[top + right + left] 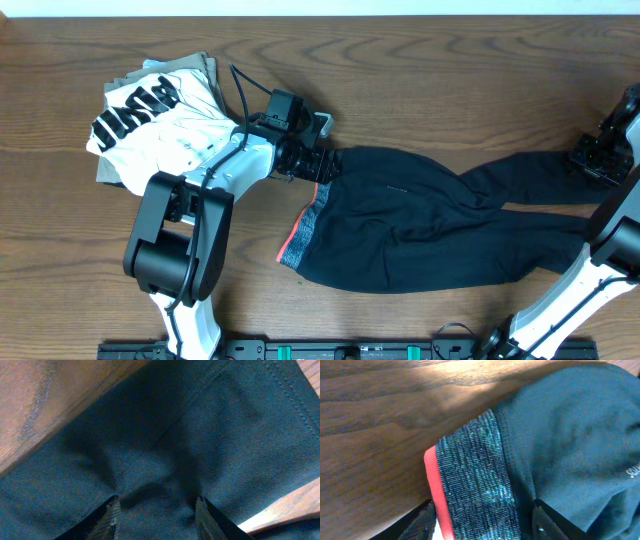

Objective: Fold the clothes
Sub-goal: 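Grasp the red-trimmed waistband edge with the left gripper, then pull the leg ends rightward with the right gripper to straighten the leggings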

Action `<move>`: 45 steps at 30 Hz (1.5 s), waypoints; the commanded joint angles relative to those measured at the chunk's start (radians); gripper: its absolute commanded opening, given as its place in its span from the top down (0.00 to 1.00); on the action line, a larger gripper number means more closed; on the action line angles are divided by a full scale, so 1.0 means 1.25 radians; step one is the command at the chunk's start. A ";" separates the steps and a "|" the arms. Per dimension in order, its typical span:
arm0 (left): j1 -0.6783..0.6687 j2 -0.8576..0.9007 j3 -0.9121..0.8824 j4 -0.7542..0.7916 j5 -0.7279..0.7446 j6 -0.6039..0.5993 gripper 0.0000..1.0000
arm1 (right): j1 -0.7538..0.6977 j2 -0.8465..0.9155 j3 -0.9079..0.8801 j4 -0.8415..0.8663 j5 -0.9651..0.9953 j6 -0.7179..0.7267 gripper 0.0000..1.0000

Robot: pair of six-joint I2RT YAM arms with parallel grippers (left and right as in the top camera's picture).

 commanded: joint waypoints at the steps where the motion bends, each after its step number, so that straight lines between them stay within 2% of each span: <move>1: 0.002 0.012 0.004 -0.002 0.067 -0.001 0.39 | 0.000 0.008 -0.002 -0.004 0.000 -0.011 0.53; 6: 0.001 0.013 0.004 -0.002 0.098 -0.001 0.40 | 0.000 0.008 -0.002 -0.006 0.000 -0.011 0.53; 8: 0.001 0.013 0.004 -0.002 0.116 -0.001 0.47 | 0.000 0.008 -0.002 -0.007 0.000 -0.011 0.53; 13: 0.001 0.013 0.004 -0.002 0.140 -0.001 0.75 | 0.000 0.008 -0.002 -0.009 0.000 -0.011 0.53; 16: 0.001 0.013 0.005 0.003 0.144 -0.001 0.87 | 0.000 0.008 -0.002 -0.009 0.000 -0.011 0.53; 19: 0.005 0.011 0.018 0.016 0.145 -0.001 0.94 | 0.000 0.008 -0.002 -0.009 0.000 -0.011 0.53; 21: 0.019 0.005 0.034 0.045 0.141 -0.003 0.94 | 0.000 0.008 -0.002 -0.009 0.000 -0.011 0.53; 23: 0.041 -0.006 0.050 0.091 0.099 -0.054 0.94 | 0.000 0.008 -0.002 -0.010 0.000 -0.011 0.54; 26: 0.089 -0.022 0.059 0.164 -0.045 -0.150 0.94 | 0.000 0.008 -0.002 -0.012 0.000 -0.011 0.54; 29: 0.136 -0.023 0.059 0.159 -0.251 -0.300 0.94 | 0.000 0.008 -0.002 -0.012 -0.001 -0.011 0.53; 31: 0.157 -0.020 0.059 0.140 -0.261 -0.349 0.94 | 0.000 0.008 -0.002 -0.012 -0.003 -0.011 0.53; 38: 0.147 -0.017 0.058 0.070 -0.233 -0.304 0.94 | 0.001 0.008 -0.002 -0.013 -0.006 -0.011 0.52; 45: 0.123 -0.017 0.057 0.063 -0.233 -0.299 0.94 | 0.001 0.008 -0.002 -0.009 -0.048 -0.020 0.52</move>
